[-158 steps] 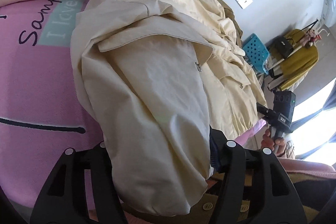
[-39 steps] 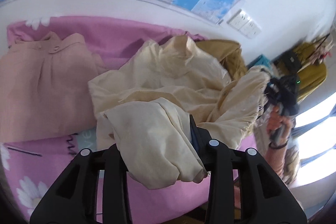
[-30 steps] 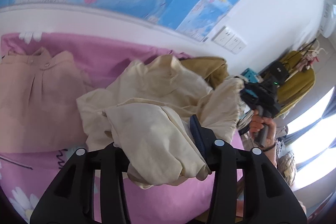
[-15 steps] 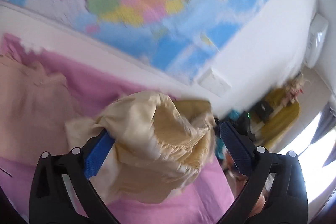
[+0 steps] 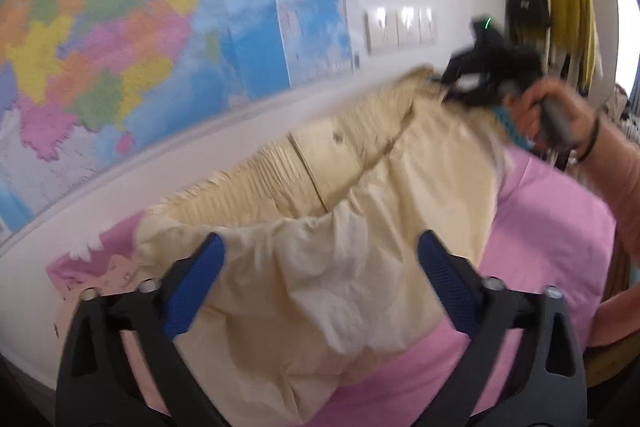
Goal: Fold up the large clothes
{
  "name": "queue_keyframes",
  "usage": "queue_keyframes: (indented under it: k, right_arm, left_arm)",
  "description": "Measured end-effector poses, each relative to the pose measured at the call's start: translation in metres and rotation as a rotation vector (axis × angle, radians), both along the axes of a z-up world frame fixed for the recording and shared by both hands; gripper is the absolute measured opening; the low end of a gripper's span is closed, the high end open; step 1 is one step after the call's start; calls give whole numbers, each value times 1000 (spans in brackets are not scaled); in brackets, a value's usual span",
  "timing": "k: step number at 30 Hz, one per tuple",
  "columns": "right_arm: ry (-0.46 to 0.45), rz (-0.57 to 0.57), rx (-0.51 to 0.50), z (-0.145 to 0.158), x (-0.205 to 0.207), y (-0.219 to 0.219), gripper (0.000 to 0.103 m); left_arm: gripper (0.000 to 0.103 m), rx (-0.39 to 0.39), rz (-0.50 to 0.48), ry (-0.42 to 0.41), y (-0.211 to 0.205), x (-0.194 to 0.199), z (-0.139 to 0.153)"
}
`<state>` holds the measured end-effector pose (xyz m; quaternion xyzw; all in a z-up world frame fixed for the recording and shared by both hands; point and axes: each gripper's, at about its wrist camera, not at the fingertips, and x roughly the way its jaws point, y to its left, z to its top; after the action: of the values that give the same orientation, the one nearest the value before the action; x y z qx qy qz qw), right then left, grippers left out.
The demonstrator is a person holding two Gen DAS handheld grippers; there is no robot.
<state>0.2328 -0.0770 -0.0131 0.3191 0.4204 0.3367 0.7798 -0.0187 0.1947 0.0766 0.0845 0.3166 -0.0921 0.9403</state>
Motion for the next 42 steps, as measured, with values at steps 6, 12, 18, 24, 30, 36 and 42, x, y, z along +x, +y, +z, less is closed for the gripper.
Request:
queue_keyframes:
  k: [6,12,18,24,30,36,42]
  right_arm:
    - [-29,21,-51,9,-3,-3,49]
    - [-250,98,-185,38,-49,12,79]
    - [-513,271,-599,24,-95,103,80]
    - [-506,249,-764,-8,-70,131,11]
    - [-593,138,-688,43,-69,118,6]
    - [-523,133,-824,15,-16,156,5]
    - [-450,205,-913,-38,13,170,7]
  left_arm:
    - [40,-99,36,127,31,53,-31]
    - [25,-183,80,206,49,79,-48]
    - [22,-211,94,216,53,89,-53]
    - [20,-227,129,233,59,109,-57]
    - [22,-284,164,191,72,130,-43]
    - [46,-196,328,273,82,167,-69]
    - [63,-146,369,289,92,154,-90]
